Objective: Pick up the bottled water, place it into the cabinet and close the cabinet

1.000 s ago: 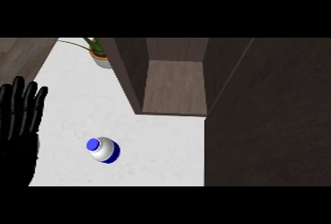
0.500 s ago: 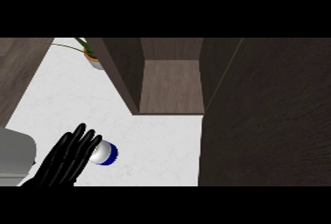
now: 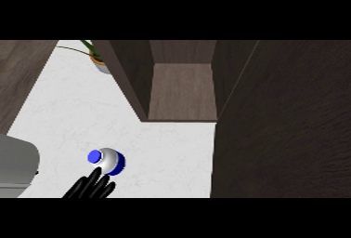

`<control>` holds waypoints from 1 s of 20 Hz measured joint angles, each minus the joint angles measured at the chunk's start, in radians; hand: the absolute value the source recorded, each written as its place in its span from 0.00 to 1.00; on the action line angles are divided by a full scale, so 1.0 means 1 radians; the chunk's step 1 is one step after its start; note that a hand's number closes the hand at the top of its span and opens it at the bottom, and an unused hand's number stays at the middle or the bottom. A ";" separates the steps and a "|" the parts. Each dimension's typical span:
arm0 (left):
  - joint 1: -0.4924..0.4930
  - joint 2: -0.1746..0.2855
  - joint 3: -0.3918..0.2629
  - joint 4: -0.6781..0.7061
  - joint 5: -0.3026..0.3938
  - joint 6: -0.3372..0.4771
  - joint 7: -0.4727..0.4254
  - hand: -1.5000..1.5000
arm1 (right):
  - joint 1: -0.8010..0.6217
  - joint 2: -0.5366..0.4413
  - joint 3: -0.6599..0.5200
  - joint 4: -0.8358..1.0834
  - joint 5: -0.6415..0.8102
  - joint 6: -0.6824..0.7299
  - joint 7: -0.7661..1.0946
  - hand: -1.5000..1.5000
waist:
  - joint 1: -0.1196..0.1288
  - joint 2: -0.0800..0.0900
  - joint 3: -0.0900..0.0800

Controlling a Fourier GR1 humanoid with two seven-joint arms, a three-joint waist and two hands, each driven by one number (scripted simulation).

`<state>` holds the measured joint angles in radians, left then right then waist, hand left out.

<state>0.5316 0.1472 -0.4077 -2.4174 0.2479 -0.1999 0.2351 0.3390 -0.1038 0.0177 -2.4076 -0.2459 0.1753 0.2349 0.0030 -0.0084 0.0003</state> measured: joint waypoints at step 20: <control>0.155 0.053 -0.031 -0.023 -0.045 0.029 -0.064 0.00 | 0.054 -0.006 -0.055 -0.008 -0.033 0.048 0.002 0.00 | -0.004 -0.004 0.000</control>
<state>0.6869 0.2002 -0.4382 -2.4404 0.2025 -0.1708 0.1707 0.3932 -0.1101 -0.0375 -2.4157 -0.2793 0.2234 0.2372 -0.0013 -0.0124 0.0008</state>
